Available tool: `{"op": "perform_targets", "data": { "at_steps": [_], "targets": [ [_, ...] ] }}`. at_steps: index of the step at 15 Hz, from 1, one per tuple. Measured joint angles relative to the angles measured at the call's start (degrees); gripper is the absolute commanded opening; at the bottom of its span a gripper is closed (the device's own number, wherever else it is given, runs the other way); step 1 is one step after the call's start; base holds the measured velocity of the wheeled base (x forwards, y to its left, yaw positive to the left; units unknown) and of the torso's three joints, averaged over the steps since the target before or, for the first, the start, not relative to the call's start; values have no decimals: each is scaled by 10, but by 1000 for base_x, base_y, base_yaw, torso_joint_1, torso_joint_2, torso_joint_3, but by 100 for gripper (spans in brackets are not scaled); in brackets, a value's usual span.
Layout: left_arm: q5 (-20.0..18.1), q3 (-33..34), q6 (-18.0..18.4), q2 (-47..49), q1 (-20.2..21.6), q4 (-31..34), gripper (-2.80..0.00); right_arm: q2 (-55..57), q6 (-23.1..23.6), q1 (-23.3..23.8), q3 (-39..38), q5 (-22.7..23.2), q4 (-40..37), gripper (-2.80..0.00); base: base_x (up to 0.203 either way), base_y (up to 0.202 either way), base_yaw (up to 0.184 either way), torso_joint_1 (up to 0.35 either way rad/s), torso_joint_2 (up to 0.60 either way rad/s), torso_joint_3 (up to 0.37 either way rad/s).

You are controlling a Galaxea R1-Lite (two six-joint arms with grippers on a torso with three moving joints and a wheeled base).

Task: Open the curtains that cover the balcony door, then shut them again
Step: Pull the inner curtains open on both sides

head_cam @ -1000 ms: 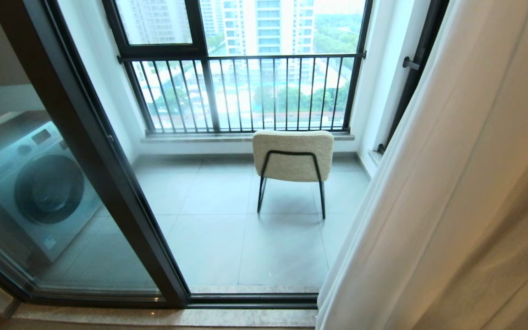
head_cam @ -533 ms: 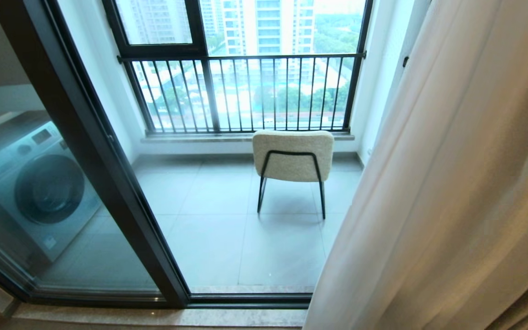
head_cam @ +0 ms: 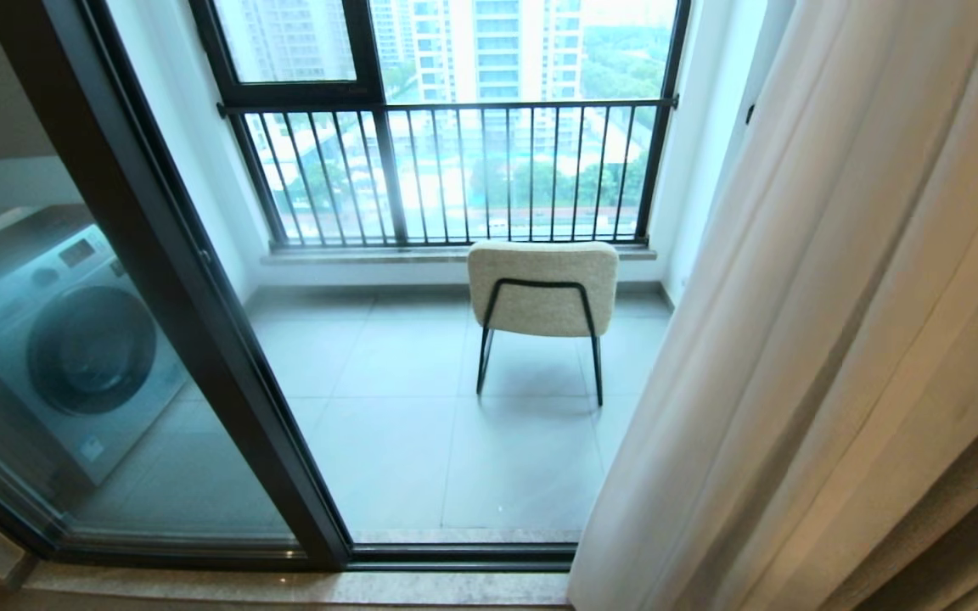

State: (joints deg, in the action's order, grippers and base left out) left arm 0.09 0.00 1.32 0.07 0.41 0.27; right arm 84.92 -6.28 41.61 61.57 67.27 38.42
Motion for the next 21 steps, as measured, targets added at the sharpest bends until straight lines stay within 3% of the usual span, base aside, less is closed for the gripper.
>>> {"op": "perform_targets", "data": {
  "at_steps": [9, 10, 15, 21],
  "targets": [
    [0, 0, 0, 0, 0, 0, -280, -6, 2, -65, -12, 0, 11, -280, 0, 0, 0, 0, 0, 0],
    [0, 0, 0, 0, 0, 0, -280, -5, 2, -69, -12, 0, 18, 0, 0, 0, 0, 0, 0, 0],
    [0, 0, 0, 0, 0, 0, -280, 0, 1, -75, -18, 0, 34, 0, 0, 0, 0, 0, 0, 0],
    [0, 0, 0, 0, 0, 0, -280, -60, -2, -69, -100, -1, 36, 0, 0, 0, 0, 0, 0, 0]
  ]
}}
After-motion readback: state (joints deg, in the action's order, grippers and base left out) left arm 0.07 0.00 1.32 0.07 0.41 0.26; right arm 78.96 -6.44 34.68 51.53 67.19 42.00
